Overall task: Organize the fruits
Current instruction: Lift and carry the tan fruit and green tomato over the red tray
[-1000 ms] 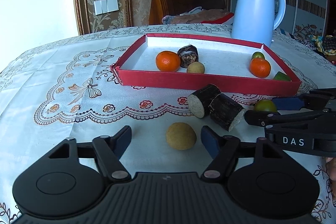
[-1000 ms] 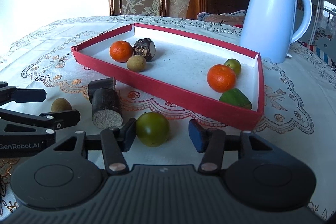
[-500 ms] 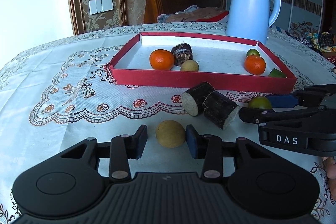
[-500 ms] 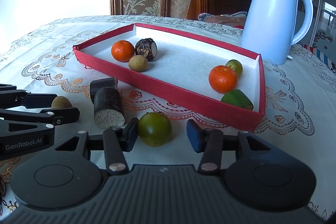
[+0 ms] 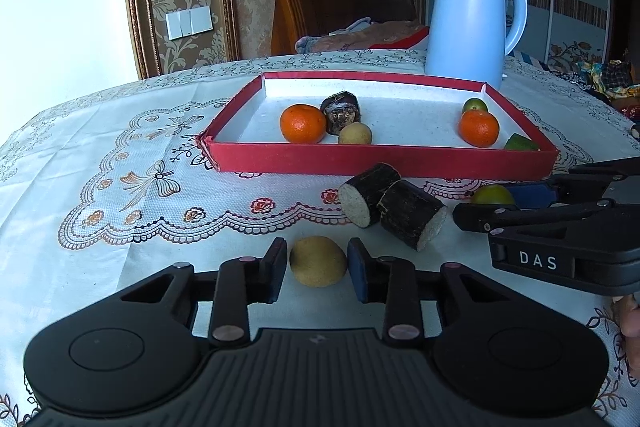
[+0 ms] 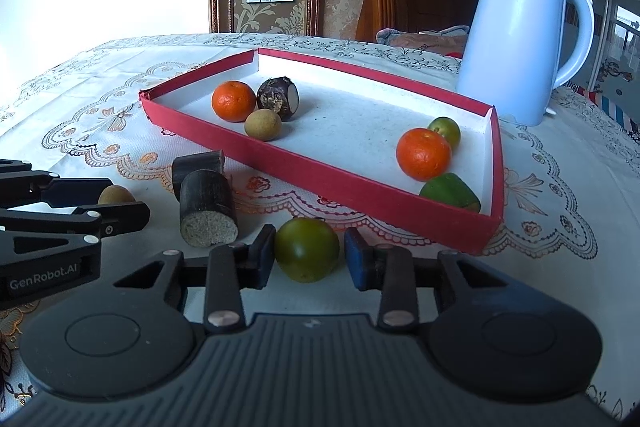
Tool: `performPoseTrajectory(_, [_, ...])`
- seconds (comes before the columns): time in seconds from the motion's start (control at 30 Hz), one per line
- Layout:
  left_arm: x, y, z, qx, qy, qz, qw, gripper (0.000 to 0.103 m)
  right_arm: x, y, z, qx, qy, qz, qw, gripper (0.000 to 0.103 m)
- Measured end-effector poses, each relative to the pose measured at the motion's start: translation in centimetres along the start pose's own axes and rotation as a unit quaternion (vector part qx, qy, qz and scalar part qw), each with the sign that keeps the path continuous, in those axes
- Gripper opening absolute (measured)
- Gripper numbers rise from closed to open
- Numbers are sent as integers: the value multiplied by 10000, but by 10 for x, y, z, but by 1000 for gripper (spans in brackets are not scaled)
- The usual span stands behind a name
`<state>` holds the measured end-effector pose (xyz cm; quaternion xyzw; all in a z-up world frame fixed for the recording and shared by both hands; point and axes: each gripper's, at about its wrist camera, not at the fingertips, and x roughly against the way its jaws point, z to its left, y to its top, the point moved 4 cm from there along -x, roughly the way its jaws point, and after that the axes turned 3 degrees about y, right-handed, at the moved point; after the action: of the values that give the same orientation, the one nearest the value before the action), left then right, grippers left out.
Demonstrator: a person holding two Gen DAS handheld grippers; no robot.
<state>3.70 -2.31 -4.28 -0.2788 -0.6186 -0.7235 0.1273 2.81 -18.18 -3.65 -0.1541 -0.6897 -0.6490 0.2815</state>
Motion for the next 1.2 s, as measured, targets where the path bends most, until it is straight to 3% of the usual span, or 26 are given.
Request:
performPoseTrajectory(0.93, [2, 0, 5, 136, 80, -15, 9999, 30, 5, 0, -3, -117, -87, -167, 9998, 30])
performPoseTrajectory(1.2, [8, 2, 4, 115, 43, -234, 9996, 30, 12, 0, -8, -241, -186, -355, 9989, 30])
